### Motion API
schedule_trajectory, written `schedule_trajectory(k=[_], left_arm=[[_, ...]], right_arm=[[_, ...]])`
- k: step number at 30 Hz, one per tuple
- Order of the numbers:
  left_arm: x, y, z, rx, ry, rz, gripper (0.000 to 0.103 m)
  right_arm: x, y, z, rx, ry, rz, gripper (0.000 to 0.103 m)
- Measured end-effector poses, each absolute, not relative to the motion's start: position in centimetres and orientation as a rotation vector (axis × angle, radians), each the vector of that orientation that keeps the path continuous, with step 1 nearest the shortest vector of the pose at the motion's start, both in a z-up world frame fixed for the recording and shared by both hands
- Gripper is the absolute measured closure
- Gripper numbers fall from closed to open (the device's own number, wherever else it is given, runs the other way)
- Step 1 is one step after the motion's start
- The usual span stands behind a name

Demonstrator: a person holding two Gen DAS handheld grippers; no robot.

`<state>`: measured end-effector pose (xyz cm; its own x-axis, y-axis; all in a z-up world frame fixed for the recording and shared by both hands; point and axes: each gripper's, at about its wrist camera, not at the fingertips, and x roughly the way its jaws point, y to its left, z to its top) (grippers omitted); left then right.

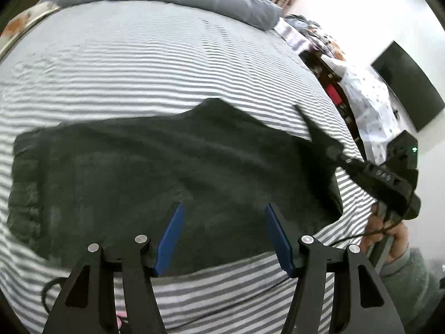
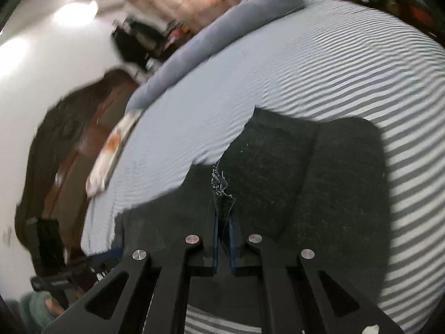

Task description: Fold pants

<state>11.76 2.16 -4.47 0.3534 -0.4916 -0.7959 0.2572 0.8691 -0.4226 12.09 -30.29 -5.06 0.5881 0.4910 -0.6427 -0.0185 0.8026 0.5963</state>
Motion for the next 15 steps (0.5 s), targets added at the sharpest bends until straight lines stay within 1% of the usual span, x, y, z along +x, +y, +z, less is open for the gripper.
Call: schedule_trajectory(k=[6, 12, 15], left_arm=[[11.5, 5.8, -5.7, -0.309, 1.119, -0.458, 0.042], [11.8, 6.3, -6.4, -0.348, 1.126, -0.482, 0.042], [12.2, 5.8, -6.7, -0.354, 1.13, -0.497, 0.042]], right_arm=[[12.5, -22.7, -8.1, 0.506, 1.024, 0.407, 0.096], [12.1, -18.9, -9.9, 0.462, 1.09, 0.457, 0.096], [11.7, -17.6, -10.6, 0.405, 1.112, 0.456, 0.092]])
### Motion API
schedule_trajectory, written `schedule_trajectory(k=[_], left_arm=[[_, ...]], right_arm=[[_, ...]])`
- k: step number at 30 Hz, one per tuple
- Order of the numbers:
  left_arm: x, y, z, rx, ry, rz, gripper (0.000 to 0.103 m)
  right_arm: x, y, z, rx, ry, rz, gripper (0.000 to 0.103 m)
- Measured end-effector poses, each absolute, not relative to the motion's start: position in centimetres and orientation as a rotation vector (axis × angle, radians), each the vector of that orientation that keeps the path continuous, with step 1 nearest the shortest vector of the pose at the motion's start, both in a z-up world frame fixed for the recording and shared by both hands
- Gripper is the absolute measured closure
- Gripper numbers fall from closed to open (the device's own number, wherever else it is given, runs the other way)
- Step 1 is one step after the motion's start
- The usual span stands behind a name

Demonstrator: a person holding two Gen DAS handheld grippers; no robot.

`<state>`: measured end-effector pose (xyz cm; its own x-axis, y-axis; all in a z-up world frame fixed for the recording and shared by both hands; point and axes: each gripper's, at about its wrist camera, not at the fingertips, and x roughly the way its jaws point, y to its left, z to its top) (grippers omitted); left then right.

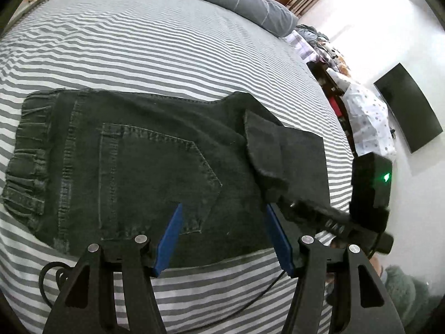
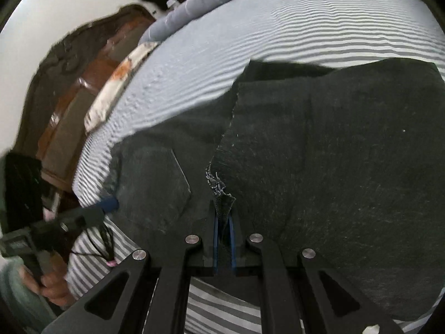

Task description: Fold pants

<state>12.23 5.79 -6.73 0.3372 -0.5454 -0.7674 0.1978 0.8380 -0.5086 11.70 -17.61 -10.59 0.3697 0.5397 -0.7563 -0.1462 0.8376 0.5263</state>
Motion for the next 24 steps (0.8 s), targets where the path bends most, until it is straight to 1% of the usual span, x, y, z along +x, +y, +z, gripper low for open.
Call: schedule_trajectory(k=[1, 3, 4, 5, 6, 11, 20, 24], left_arm=[[12.4, 5.5, -6.9, -0.353, 1.133, -0.505, 0.042], [12.7, 4.9, -7.0, -0.353, 1.145, -0.514, 0.042], [12.7, 4.8, -7.1, -0.356, 1.148, -0.52, 0.042], [12.8, 4.5, -7.2, -0.364, 1.157, -0.528, 0.042], [12.9, 4.3, -7.3, -0.372, 1.162, -0.535, 0.042], [13.2, 3.2, -7.9, -0.402, 1.184, -0.573, 0.042], [14.2, -0.8, -9.9, -0.359, 1.246, -0.603, 0.041], [14.8, -2.0, -10.8, -0.346, 1.261, -0.599, 0.042]], right_arm=[[11.7, -17.5, -10.6, 0.403, 1.112, 0.451, 0.091], [11.2, -17.5, -10.4, 0.404, 1.109, 0.437, 0.083], [11.0, -17.6, -10.1, 0.401, 1.104, 0.432, 0.074], [10.4, -17.7, -9.6, 0.392, 1.093, 0.426, 0.067], [9.8, -17.9, -9.1, 0.384, 1.08, 0.423, 0.066], [6.4, -20.0, -8.2, 0.447, 1.062, 0.412, 0.065], [2.5, -26.2, -11.9, 0.716, 1.073, 0.248, 0.065], [1.8, -28.2, -12.4, 0.768, 1.05, 0.193, 0.065]])
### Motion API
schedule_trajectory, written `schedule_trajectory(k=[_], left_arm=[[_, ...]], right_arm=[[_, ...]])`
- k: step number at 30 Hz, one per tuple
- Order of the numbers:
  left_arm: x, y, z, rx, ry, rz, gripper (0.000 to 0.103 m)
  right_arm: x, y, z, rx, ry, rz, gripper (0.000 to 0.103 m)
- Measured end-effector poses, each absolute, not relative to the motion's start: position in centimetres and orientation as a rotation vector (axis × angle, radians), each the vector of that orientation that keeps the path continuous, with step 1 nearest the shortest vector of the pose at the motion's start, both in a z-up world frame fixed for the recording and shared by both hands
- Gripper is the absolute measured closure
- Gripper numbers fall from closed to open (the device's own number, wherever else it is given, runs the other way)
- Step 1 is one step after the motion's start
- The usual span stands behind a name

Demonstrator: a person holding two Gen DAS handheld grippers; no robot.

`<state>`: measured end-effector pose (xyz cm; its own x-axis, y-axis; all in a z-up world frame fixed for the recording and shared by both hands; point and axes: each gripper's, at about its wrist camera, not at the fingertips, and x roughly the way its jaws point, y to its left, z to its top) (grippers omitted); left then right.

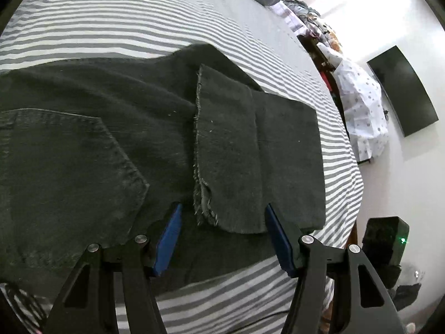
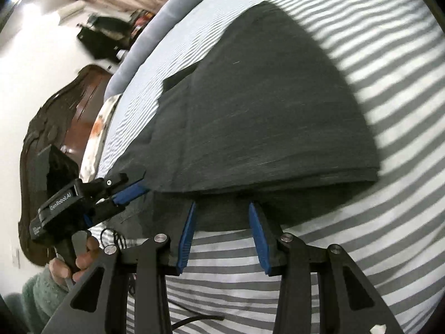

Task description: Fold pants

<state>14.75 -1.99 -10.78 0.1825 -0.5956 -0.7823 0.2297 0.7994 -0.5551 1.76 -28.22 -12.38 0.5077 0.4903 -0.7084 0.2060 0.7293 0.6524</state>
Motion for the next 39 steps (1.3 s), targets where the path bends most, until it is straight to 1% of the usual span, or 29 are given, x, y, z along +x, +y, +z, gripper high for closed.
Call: schedule_trajectory(k=[5, 7, 8, 9, 10, 12, 14, 15, 17, 20, 26, 28, 31, 32, 34, 35, 36, 39], left_arm=[[15.1, -2.9, -11.0, -0.35, 1.255, -0.603, 0.042], [15.2, -3.0, -11.0, -0.341, 1.247, -0.598, 0.044], [15.2, -3.1, -10.9, -0.332, 1.236, -0.596, 0.052], [15.2, -3.2, -10.9, -0.319, 1.232, -0.591, 0.062], [15.3, -3.4, -11.0, -0.302, 1.238, -0.582, 0.068], [15.4, -3.5, -11.2, -0.291, 1.25, -0.569, 0.09], [15.4, -3.4, -11.2, -0.303, 1.253, -0.567, 0.095], [15.4, -3.3, -11.1, -0.308, 1.247, -0.568, 0.097], [15.1, -3.2, -10.4, -0.299, 1.229, -0.565, 0.098], [14.5, -3.6, -9.1, -0.275, 1.197, -0.579, 0.098], [13.0, -2.2, -7.0, -0.294, 1.15, -0.569, 0.099], [12.8, -1.6, -7.3, -0.293, 1.155, -0.563, 0.099], [12.9, -1.1, -9.4, -0.27, 1.198, -0.516, 0.099], [12.9, -1.2, -10.2, -0.246, 1.207, -0.499, 0.099], [12.8, -1.9, -10.8, -0.181, 1.199, -0.489, 0.098], [12.7, -2.4, -10.9, -0.142, 1.191, -0.484, 0.098], [12.6, -2.9, -10.8, -0.11, 1.184, -0.481, 0.098], [12.3, -3.6, -10.5, -0.056, 1.175, -0.475, 0.097]], right_arm=[[1.7, -31.0, -13.0, 0.853, 1.005, 0.135, 0.065], [1.8, -31.9, -13.1, 0.88, 0.988, 0.112, 0.065], [1.8, -32.5, -13.1, 0.9, 0.972, 0.101, 0.065], [1.7, -33.0, -13.1, 0.918, 0.96, 0.093, 0.065], [1.6, -33.7, -13.2, 0.941, 0.95, 0.076, 0.065], [1.5, -34.5, -13.4, 0.976, 0.936, 0.052, 0.065], [1.5, -35.0, -13.9, 1.019, 0.933, 0.041, 0.066], [1.4, -35.1, -13.9, 1.031, 0.933, 0.042, 0.069], [1.3, -35.4, -14.0, 1.031, 0.941, 0.026, 0.093], [1.5, -35.1, -13.3, 0.979, 0.947, 0.021, 0.095], [2.2, -33.9, -11.3, 0.869, 0.954, 0.059, 0.096], [2.5, -32.9, -11.1, 0.817, 0.973, 0.074, 0.096], [3.1, -32.0, -12.1, 0.794, 1.016, 0.074, 0.095], [3.3, -31.7, -12.6, 0.798, 1.034, 0.066, 0.092], [3.6, -31.2, -13.1, 0.785, 1.053, 0.045, 0.09], [3.6, -31.2, -13.1, 0.771, 1.058, 0.032, 0.086], [3.7, -31.1, -13.1, 0.763, 1.064, 0.027, 0.085], [3.6, -31.0, -12.6, 0.735, 1.073, 0.032, 0.079]])
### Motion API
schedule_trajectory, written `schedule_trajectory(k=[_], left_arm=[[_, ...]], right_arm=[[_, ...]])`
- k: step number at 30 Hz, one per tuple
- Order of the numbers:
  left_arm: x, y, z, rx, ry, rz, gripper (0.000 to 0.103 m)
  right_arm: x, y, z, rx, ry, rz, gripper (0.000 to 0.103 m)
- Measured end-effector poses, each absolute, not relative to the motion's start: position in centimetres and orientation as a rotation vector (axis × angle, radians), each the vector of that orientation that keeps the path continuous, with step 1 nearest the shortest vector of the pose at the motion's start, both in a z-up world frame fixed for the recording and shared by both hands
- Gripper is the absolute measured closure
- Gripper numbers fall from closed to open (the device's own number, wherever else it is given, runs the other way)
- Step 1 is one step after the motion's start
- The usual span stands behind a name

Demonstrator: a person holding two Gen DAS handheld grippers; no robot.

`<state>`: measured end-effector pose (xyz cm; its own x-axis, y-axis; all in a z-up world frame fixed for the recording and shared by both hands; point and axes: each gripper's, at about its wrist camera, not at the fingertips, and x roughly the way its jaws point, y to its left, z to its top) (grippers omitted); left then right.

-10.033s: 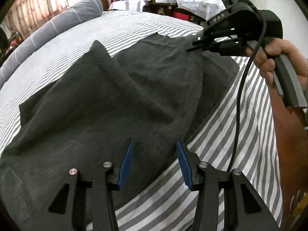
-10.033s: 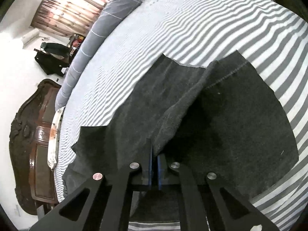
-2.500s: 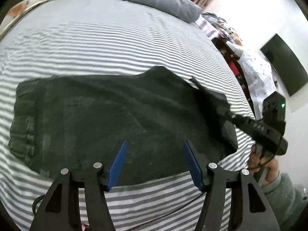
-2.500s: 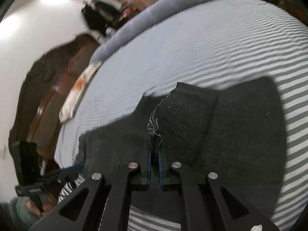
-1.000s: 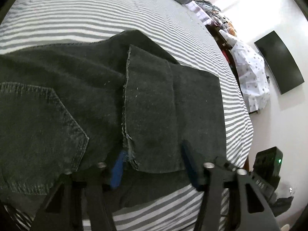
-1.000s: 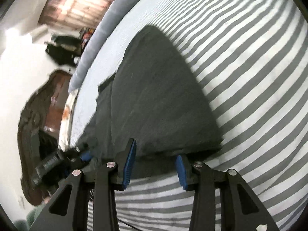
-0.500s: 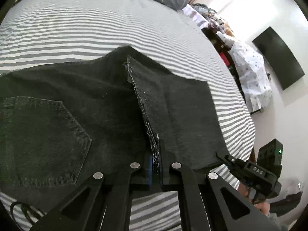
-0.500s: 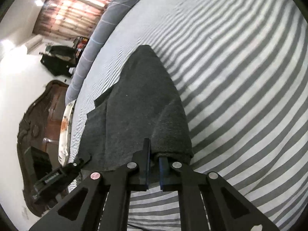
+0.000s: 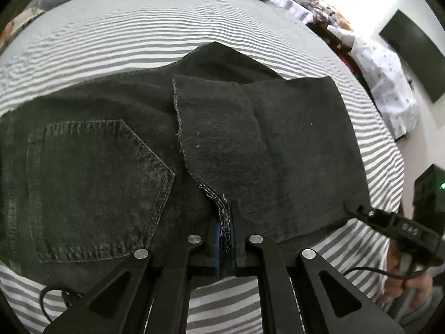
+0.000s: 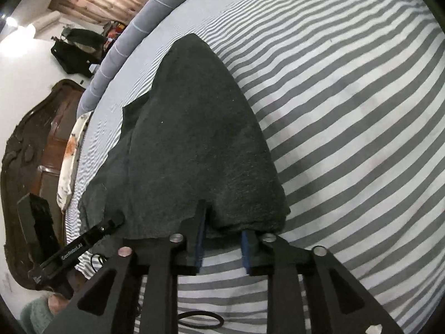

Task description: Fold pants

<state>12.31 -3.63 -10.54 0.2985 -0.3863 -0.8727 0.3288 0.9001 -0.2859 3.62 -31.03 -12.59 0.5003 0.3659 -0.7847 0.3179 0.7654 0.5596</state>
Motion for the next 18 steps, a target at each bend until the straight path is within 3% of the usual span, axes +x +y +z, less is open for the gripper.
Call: schedule_trajectory(k=[2, 10, 18], left_arm=[[12.1, -3.6, -10.2, -0.055, 1.168, -0.478, 0.094], [10.7, -2.1, -5.8, -0.016, 1.021, -0.432, 0.086], [12.8, -4.8, -5.3, 0.004, 0.965, -0.475, 0.084]], right_arm=[[3.4, -31.0, -11.8, 0.711, 1.086, 0.04, 0.073], [1.7, -30.4, -7.1, 0.498, 1.069, 0.102, 0.073], [7.7, -30.3, -5.1, 0.363, 0.976, 0.082, 0.073]])
